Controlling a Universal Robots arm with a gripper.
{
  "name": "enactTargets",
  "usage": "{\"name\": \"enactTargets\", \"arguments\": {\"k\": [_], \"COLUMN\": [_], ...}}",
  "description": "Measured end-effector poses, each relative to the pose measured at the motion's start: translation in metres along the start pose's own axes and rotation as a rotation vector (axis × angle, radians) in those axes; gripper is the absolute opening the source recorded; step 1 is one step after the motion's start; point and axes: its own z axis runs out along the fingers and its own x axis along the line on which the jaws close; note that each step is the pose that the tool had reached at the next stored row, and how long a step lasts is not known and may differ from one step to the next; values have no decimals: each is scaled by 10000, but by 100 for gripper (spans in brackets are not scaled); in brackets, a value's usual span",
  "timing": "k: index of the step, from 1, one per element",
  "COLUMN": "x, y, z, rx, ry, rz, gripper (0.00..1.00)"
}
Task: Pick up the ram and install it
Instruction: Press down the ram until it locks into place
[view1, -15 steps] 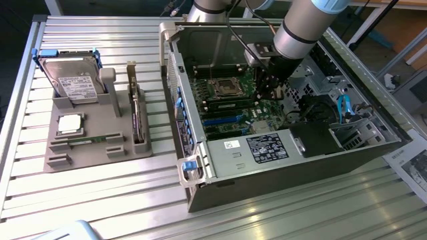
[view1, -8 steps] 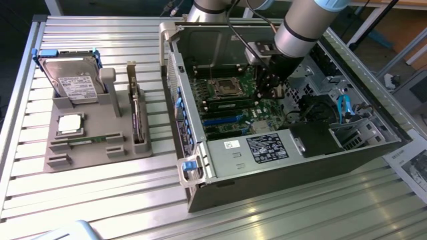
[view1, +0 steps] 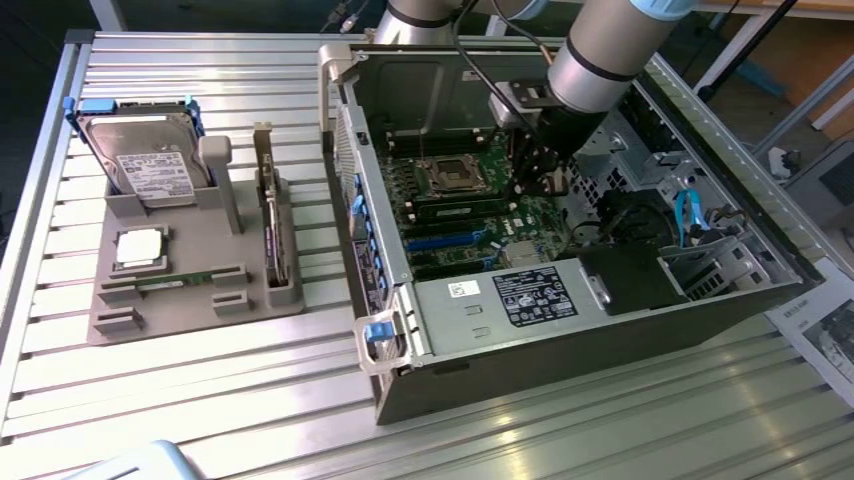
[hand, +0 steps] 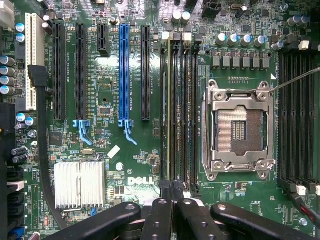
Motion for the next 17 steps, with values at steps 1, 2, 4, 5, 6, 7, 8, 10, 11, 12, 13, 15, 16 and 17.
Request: {"name": "enactTargets", "arguments": {"k": [1, 2, 4, 5, 6, 7, 8, 10, 11, 12, 13, 15, 16, 17], "x": [0, 1, 2, 3, 3, 4, 3, 4, 4, 5, 6, 7, 7, 6], "y": [0, -1, -1, -1, -1, -1, -1, -1, -1, -2, -2, -2, -2, -2], "z": [5, 16, 33, 39, 42, 44, 46, 49, 53, 59, 68, 81, 81, 84], "rx": [0, 2, 7, 8, 8, 9, 9, 9, 10, 9, 8, 8, 8, 9], "ry": [1, 2, 2, 3, 6, 8, 5, 3, 2, 3, 7, 9, 8, 3], "rz": [0, -1, 0, -1, -1, 0, -1, -1, -1, -1, 0, 0, 0, -1], "gripper": [10, 10, 10, 10, 10, 10, 10, 10, 10, 10, 10, 10, 10, 10]}}
